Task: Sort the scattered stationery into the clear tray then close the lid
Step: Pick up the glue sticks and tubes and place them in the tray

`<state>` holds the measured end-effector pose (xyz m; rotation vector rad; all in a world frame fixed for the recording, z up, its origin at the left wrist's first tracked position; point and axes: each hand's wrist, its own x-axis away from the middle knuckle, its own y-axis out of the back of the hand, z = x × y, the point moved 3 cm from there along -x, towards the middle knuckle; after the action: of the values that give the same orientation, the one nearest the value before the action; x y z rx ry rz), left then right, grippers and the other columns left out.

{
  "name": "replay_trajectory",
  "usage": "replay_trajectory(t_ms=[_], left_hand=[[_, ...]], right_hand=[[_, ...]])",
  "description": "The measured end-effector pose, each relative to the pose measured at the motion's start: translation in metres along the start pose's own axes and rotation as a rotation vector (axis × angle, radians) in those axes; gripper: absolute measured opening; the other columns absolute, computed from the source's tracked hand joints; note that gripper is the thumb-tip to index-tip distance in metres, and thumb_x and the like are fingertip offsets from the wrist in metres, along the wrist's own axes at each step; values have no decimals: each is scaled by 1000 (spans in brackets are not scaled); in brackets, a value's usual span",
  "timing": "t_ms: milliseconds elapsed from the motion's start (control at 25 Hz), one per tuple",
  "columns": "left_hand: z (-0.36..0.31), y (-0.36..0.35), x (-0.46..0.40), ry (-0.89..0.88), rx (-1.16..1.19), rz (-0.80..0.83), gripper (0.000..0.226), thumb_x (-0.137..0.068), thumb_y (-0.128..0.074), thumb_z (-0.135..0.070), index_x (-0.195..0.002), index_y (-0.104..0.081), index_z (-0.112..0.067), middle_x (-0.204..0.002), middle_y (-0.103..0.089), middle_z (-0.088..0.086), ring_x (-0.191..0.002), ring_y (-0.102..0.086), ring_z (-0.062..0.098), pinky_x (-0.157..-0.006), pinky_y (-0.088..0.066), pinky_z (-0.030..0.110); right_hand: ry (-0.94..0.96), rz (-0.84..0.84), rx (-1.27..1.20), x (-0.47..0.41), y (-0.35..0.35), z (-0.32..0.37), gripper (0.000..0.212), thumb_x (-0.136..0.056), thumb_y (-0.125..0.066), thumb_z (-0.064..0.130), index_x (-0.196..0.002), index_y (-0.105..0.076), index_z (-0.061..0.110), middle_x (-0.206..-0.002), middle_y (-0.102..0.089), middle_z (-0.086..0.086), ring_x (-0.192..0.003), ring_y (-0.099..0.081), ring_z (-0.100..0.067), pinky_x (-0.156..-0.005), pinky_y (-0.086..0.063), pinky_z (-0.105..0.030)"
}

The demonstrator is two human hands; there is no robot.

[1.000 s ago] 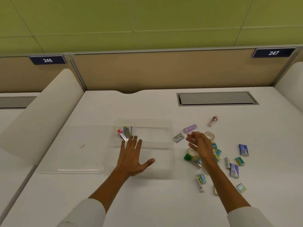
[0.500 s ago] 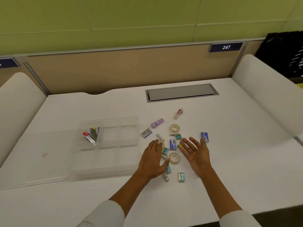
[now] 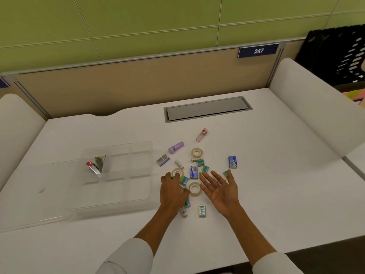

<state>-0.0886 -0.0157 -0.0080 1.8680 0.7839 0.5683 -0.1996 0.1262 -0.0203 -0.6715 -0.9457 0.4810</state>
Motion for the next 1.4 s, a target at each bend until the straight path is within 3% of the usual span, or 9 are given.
replay_trajectory(t_ms=[160,280,480,560,680,840,1040,1400], left_hand=[[-23,13,-2,-211,265,-120,75,-67,-78,-39,-129,-46,-11,-123,-51,5,-110,-49,16,-84,-46,19],[-51,17,5,-387,350,-57,81,-67,-77,-42,-133,-38,-15,-129,-48,0,-111,-48,7,-89,-41,9],[-59,7,14,-487,359,3,88,-69,-75,-47,-140,-32,-18,-137,-44,-3,-124,-45,11,-101,-46,26],[-47,4,15,-457,334,-30,89,-71,-73,-54,-141,-33,-16,-140,-45,1,-129,-42,13,-105,-40,24],[-26,0,16,-376,288,-60,85,-72,-69,-56,-138,-38,-13,-137,-47,3,-126,-44,16,-101,-39,21],[-7,-8,18,-315,220,-43,77,-70,-74,-49,-132,-45,-14,-127,-52,3,-114,-52,17,-89,-41,19],[1,-11,10,-228,212,-14,67,-72,-77,-40,-127,-49,-13,-124,-54,4,-112,-53,19,-86,-40,19],[-3,-5,-15,-262,285,-42,50,-77,-76,-27,-119,-53,-14,-118,-54,0,-101,-56,13,-79,-46,17]], right_hand=[[-38,11,32,-3,-1,-1,68,-93,-51,60,-137,-54,8,-128,-67,-20,-119,-65,-38,-97,-55,-50],[-76,27,96,-2,-7,-5,69,-93,-49,62,-134,-57,8,-126,-69,-20,-122,-63,-38,-100,-50,-50],[-98,43,43,3,-10,1,66,-95,-49,61,-133,-60,8,-122,-71,-20,-111,-70,-36,-94,-56,-48],[-97,57,13,3,-5,5,67,-96,-49,59,-137,-56,7,-128,-67,-21,-115,-67,-38,-93,-57,-49],[-105,81,-42,5,5,11,69,-92,-53,57,-139,-53,7,-132,-64,-24,-124,-61,-41,-95,-53,-50],[-91,91,-108,9,16,18,71,-89,-56,58,-139,-53,8,-133,-63,-23,-124,-61,-40,-97,-52,-50],[-80,95,-170,12,25,25,75,-88,-58,59,-143,-51,8,-137,-61,-23,-125,-61,-39,-95,-55,-47],[58,47,-260,29,54,63,78,-90,-58,60,-146,-46,7,-139,-59,-23,-127,-59,-37,-101,-51,-45]])
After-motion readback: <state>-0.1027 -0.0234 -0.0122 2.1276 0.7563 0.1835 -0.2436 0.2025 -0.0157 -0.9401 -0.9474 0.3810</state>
